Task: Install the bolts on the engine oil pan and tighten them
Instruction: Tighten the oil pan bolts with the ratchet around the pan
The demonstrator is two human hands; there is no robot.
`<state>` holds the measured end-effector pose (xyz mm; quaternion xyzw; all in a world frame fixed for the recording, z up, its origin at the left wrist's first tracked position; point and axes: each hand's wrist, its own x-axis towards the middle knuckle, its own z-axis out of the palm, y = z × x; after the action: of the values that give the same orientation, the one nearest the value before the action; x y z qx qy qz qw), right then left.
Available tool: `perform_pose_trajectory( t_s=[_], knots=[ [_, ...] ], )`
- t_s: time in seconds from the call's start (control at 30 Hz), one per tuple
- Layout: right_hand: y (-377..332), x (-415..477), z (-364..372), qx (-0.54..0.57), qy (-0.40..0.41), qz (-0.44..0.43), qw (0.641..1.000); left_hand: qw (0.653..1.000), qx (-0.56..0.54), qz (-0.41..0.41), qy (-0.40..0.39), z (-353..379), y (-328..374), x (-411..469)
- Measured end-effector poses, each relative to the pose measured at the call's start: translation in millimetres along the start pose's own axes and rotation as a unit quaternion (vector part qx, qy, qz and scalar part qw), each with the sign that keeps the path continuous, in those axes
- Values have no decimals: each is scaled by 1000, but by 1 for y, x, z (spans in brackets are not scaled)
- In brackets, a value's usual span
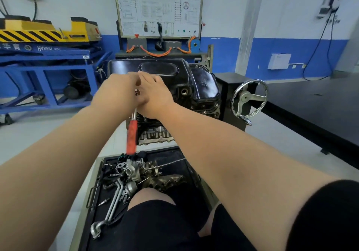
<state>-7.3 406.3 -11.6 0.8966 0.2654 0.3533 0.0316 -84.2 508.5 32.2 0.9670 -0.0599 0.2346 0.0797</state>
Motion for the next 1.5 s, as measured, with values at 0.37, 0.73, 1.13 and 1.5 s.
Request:
perform_pose_trajectory(
  t_s=[0.37,0.73,1.13,1.5],
  knots=[
    [2,-2,-4,-20,-28,-8,999,903,201,373,71,-1,-27,-12],
    [-1,0,6,-8,-22,32,999,976,186,54,-98,0,9,11],
    [0,-2,1,-21,-38,-1,999,988,147,3,-42,2,-2,-3],
    [2,-3,-2,17,-40,14,999,894,352,276,5,-5,-15,1]
  ],
)
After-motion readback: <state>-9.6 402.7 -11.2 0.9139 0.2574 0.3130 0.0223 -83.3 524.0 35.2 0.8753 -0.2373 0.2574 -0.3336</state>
